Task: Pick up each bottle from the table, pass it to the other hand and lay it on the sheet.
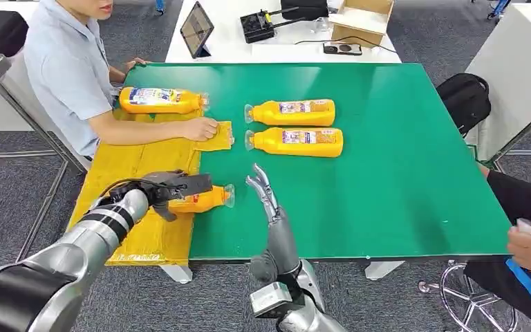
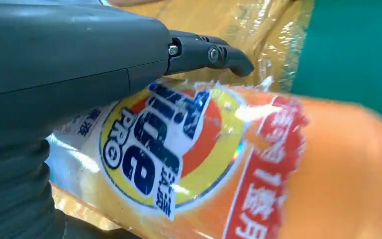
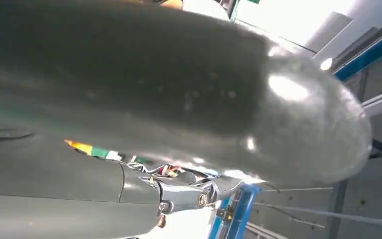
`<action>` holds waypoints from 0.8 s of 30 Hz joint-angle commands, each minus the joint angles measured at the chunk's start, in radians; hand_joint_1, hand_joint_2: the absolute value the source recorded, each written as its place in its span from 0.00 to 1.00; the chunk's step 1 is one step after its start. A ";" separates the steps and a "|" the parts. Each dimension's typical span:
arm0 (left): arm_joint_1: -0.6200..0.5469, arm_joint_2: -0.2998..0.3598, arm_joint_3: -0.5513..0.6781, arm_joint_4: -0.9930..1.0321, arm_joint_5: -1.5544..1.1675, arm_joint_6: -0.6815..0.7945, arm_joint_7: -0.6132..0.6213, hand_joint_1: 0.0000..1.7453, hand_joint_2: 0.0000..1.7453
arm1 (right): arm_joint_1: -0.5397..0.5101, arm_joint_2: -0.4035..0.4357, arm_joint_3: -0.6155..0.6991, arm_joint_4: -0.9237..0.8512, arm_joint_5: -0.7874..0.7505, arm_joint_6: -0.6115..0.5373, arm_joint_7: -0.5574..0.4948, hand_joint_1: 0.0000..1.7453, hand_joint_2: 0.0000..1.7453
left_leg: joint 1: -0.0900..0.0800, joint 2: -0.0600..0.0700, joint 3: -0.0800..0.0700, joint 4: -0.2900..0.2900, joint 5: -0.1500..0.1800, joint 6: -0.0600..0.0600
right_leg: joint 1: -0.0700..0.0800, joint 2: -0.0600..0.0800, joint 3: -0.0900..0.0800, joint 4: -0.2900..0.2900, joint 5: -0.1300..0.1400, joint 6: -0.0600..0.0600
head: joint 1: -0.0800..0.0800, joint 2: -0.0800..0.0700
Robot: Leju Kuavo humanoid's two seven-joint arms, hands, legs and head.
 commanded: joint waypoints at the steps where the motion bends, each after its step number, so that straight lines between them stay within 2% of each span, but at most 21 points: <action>1: -0.030 0.023 0.161 0.040 0.142 -0.051 -0.146 0.00 1.00 | -0.039 -0.019 0.007 0.054 -0.012 -0.011 -0.034 0.00 0.00 | 0.000 0.003 0.003 0.000 -0.001 0.001 | 0.001 0.002 0.002 -0.001 0.000 -0.002 | 0.000 0.000; 2: -0.030 0.023 0.161 0.040 0.142 -0.051 -0.146 0.00 1.00 | -0.039 -0.019 0.007 0.054 -0.012 -0.011 -0.034 0.00 0.00 | 0.000 0.003 0.003 0.000 -0.001 0.001 | 0.001 0.002 0.002 -0.001 0.000 -0.003 | 0.000 0.000; 3: -0.026 0.039 0.192 0.017 0.187 -0.065 -0.205 0.00 1.00 | -0.038 -0.025 0.015 0.046 -0.018 -0.018 -0.034 0.00 0.00 | 0.000 0.002 0.002 0.000 -0.001 0.001 | 0.001 0.001 0.001 -0.001 0.000 -0.002 | 0.000 0.000; 6: -0.025 0.068 0.222 -0.027 0.244 -0.071 -0.281 0.00 1.00 | -0.041 -0.036 0.019 0.037 -0.024 -0.026 -0.034 0.00 0.00 | 0.001 0.003 0.002 0.000 -0.001 0.001 | 0.001 0.002 0.001 0.000 0.000 -0.002 | 0.000 0.000; 10: -0.011 0.074 0.261 -0.099 0.309 -0.026 -0.340 0.00 1.00 | -0.041 -0.043 0.018 0.027 -0.024 -0.033 -0.034 0.00 0.00 | 0.000 0.002 0.001 0.000 -0.001 0.001 | 0.001 0.001 0.001 0.000 0.000 -0.002 | 0.000 0.000; 12: 0.025 0.059 0.313 -0.181 0.387 0.021 -0.378 0.00 1.00 | -0.037 -0.046 0.017 0.022 -0.025 -0.036 -0.034 0.00 0.00 | 0.000 0.002 0.001 0.000 -0.001 0.001 | 0.001 0.001 0.001 0.000 0.000 -0.002 | 0.000 0.000; 15: 0.104 0.058 0.340 -0.350 0.534 -0.025 -0.371 0.00 1.00 | -0.035 -0.051 0.019 0.011 -0.025 -0.038 -0.034 0.00 0.00 | 0.000 0.001 0.001 0.000 -0.001 0.001 | 0.000 0.000 0.001 0.000 0.000 -0.002 | 0.000 0.000; 19: 0.224 0.037 0.406 -0.549 0.720 0.005 -0.393 0.00 1.00 | -0.033 -0.068 0.034 -0.013 0.009 -0.103 -0.034 0.00 0.00 | 0.000 0.004 0.003 -0.001 -0.002 0.002 | 0.001 0.002 0.002 -0.001 0.000 -0.002 | 0.000 0.000; 21: 0.224 0.037 0.406 -0.549 0.720 0.005 -0.393 0.00 1.00 | -0.033 -0.068 0.034 -0.013 0.009 -0.103 -0.034 0.00 0.00 | 0.000 0.004 0.003 -0.001 -0.002 0.002 | 0.001 0.002 0.002 -0.001 0.000 -0.002 | 0.000 0.000; 22: 0.236 0.032 0.414 -0.567 0.739 0.009 -0.393 0.00 1.00 | -0.032 -0.072 0.036 -0.019 0.011 -0.109 -0.034 0.00 1.00 | 0.000 0.004 0.004 -0.001 -0.002 0.002 | 0.001 0.002 0.003 -0.001 0.000 -0.003 | 0.000 0.000; 23: 0.236 0.032 0.414 -0.567 0.739 0.009 -0.393 0.00 1.00 | -0.032 -0.072 0.036 -0.019 0.011 -0.109 -0.034 0.00 1.00 | 0.000 0.003 0.002 -0.001 -0.001 0.001 | 0.000 0.002 0.001 -0.001 0.000 -0.001 | 0.000 0.000; 24: 0.349 -0.004 0.435 -0.735 0.879 0.083 -0.374 0.00 1.00 | 0.008 -0.069 -0.032 -0.044 0.095 -0.138 -0.034 0.00 1.00 | -0.001 0.002 0.003 -0.001 -0.001 0.001 | 0.000 0.001 0.002 -0.001 -0.001 -0.002 | 0.000 0.000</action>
